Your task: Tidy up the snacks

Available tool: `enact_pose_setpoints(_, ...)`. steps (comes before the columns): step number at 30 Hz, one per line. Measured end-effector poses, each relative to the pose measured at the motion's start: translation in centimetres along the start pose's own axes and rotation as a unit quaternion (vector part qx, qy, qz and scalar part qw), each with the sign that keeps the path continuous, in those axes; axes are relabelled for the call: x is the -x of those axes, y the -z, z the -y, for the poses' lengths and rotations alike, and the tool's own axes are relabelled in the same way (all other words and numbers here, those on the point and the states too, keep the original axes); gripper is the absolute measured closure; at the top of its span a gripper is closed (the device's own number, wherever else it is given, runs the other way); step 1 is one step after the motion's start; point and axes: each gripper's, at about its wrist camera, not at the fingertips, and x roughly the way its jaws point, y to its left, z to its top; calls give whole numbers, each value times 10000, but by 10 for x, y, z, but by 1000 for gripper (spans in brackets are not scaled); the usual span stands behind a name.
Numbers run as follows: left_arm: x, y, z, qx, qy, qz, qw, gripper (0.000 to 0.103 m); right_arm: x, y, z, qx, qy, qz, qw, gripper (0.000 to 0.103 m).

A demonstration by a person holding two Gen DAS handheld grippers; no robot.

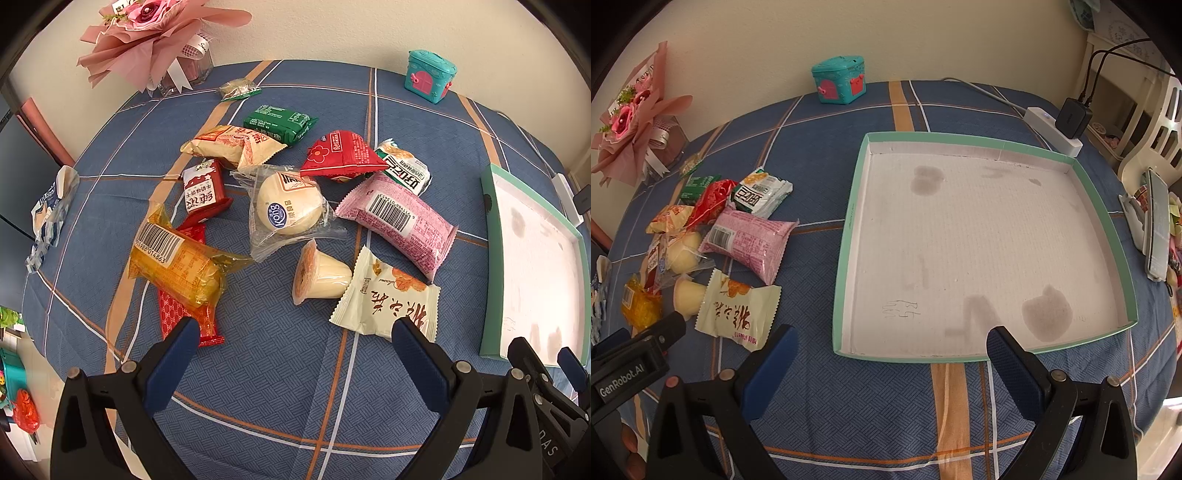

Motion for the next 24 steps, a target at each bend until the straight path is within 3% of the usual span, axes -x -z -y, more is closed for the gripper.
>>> enact_pose_setpoints(24,2,-3,-7,30,-59,56,10000,0,1,2,-7,26,-71,-12,10000,0)
